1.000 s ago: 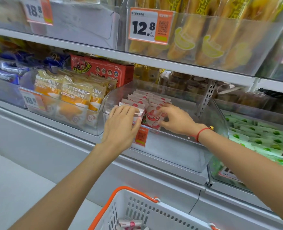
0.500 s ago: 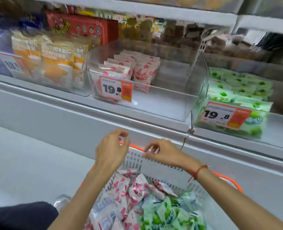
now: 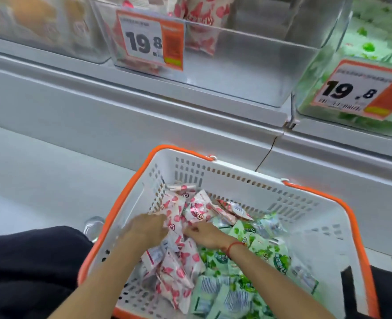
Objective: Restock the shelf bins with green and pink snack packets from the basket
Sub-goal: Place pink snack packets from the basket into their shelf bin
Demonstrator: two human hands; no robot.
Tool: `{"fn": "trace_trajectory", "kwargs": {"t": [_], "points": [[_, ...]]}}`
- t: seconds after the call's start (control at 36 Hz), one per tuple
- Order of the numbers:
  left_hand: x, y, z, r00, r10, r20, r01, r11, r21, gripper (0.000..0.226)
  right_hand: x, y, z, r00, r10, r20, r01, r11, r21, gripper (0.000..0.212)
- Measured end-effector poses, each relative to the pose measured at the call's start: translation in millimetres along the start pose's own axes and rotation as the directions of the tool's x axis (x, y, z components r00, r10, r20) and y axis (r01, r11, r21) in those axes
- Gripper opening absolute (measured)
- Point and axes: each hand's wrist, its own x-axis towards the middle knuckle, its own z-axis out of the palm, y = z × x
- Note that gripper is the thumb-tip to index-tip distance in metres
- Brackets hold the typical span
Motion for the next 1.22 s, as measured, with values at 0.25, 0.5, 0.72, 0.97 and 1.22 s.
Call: {"fn": "trace_trajectory", "kwargs": {"t": [0.25, 0.5, 0.72, 0.97, 1.22], "points": [[5, -4, 2, 0.994, -0.049, -0.102, 0.043, 0.997, -0.058, 0.046, -2, 12, -2, 0.986, -0.028, 0.164, 0.046, 0.994, -0.102, 0.044], [1, 7, -11, 0.972, 0.066, -0.227, -0.047, 0.995, 0.091, 0.047, -25, 20, -38, 0.986, -0.118, -0.116, 0.099, 0.983, -0.152, 0.043], [-25, 26, -89, 0.926, 0.352, 0.139, -0.194, 0.757, -0.624, 0.076, -83, -28, -134, 0.977, -0.208, -0.044, 0.201, 0.971, -0.130, 0.032], [-74, 31, -207, 0.864, 0.476, -0.166, -0.470, 0.643, -0.605, 0.032, -159, -130, -192, 0.902, -0.362, -0.236, 0.363, 0.931, -0.039, 0.018], [-115, 24, -282, 0.695, 0.292, -0.657, -0.712, 0.403, -0.574, 0.027, -195, -189, -214, 0.662, -0.359, -0.658, 0.560, 0.820, 0.116, 0.038]]}}
